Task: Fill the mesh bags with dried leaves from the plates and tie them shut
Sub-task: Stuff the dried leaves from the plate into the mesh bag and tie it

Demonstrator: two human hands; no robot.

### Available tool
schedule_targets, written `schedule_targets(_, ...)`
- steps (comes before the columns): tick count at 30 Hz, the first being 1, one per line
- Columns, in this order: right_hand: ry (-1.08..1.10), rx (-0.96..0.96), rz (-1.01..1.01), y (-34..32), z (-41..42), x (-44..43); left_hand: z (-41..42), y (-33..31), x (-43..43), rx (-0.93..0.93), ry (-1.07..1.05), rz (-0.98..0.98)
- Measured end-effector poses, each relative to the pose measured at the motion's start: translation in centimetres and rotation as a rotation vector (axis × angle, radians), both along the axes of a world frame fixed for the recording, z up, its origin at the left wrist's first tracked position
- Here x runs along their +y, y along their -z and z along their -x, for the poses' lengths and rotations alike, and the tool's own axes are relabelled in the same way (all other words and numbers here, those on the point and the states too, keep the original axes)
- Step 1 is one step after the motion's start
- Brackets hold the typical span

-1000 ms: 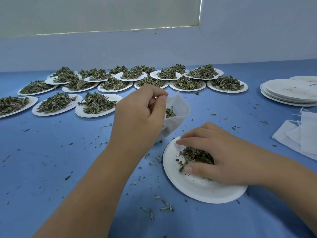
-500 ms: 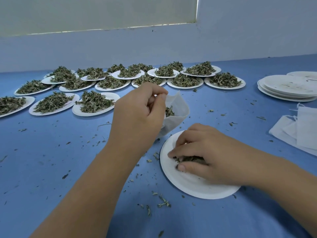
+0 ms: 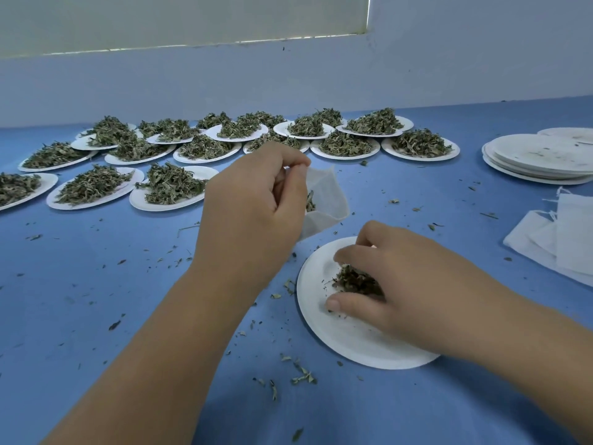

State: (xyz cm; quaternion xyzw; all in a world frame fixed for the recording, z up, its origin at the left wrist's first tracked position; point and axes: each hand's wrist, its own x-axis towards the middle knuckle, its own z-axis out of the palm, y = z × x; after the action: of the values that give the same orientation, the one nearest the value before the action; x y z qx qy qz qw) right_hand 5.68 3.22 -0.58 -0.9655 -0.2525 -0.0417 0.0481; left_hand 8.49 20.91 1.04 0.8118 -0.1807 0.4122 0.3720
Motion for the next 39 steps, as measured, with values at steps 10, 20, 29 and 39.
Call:
schedule_targets(10, -0.007, -0.030, 0.107, 0.7, 0.2, 1.0, -0.1, 0.0, -0.1, -0.013, -0.024, -0.047)
schedule_targets(20, -0.049, 0.011, 0.011, 0.9, -0.4, 0.5, -0.2, 0.3, -0.2, 0.001, -0.052, -0.080)
schedule_targets(29, -0.068, 0.049, -0.151, 0.7, -0.9, -0.2, -0.2, 0.6, -0.5, 0.020, -0.050, -0.101)
schedule_targets(39, -0.144, 0.226, -1.052, -2.5, -1.1, -2.8, -0.2, 0.8, -0.8, 0.063, -0.021, -0.055)
